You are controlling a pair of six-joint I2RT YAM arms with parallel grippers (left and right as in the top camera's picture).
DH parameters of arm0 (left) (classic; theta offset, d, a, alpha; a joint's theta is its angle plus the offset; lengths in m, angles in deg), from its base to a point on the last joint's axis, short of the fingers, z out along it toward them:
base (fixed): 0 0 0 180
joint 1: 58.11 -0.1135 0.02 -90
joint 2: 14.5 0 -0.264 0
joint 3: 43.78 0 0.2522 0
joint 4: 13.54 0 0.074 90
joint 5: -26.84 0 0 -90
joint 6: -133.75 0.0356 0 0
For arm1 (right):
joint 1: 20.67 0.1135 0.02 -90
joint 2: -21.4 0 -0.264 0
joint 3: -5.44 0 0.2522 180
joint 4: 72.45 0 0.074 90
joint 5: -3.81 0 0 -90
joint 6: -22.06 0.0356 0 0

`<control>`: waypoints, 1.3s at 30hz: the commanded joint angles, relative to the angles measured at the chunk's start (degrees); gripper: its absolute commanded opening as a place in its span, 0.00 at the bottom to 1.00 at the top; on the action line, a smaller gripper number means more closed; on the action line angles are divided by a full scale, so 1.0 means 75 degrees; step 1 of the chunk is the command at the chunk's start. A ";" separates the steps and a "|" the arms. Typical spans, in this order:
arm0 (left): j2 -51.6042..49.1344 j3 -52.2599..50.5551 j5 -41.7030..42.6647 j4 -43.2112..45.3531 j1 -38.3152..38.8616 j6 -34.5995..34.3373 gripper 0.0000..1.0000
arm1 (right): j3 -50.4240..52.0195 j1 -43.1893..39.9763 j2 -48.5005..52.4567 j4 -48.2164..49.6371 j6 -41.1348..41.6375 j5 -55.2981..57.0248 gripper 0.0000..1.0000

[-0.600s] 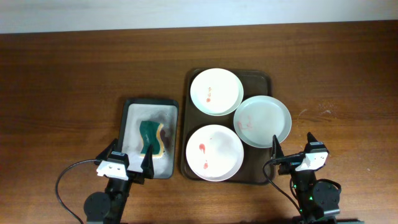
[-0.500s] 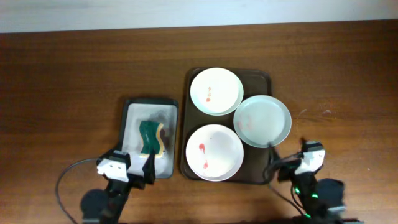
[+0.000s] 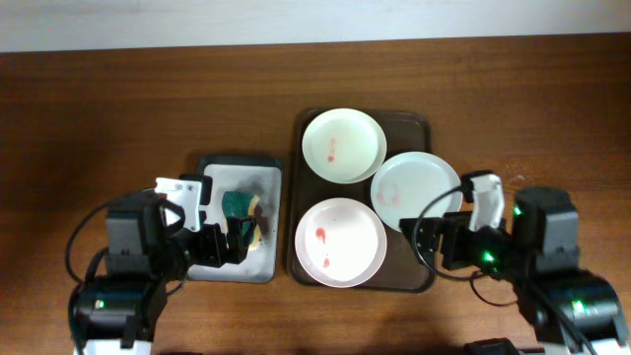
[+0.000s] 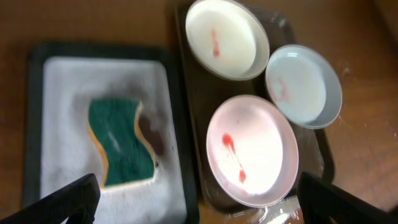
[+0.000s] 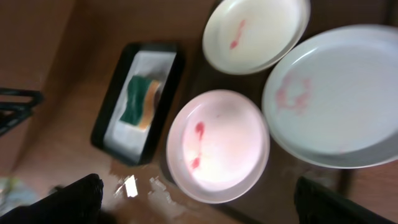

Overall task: Clean dirty plates on tray and stack at the side
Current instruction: 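Move the right gripper to the rim of the front-right white plate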

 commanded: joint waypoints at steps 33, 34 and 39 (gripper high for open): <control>0.0262 0.0699 -0.1271 -0.2259 -0.0012 0.0017 0.94 | -0.0055 0.1498 0.5275 -0.0935 0.1597 0.2868 0.42; 0.0262 0.0699 -0.1276 -0.2259 -0.0012 0.0050 0.97 | -0.0052 0.1072 0.5147 -0.1026 0.1250 0.2862 0.43; 0.0262 0.0699 -0.1276 -0.2136 -0.0012 0.0050 1.00 | 0.0105 0.0586 0.4989 -0.1274 0.0405 0.2879 0.43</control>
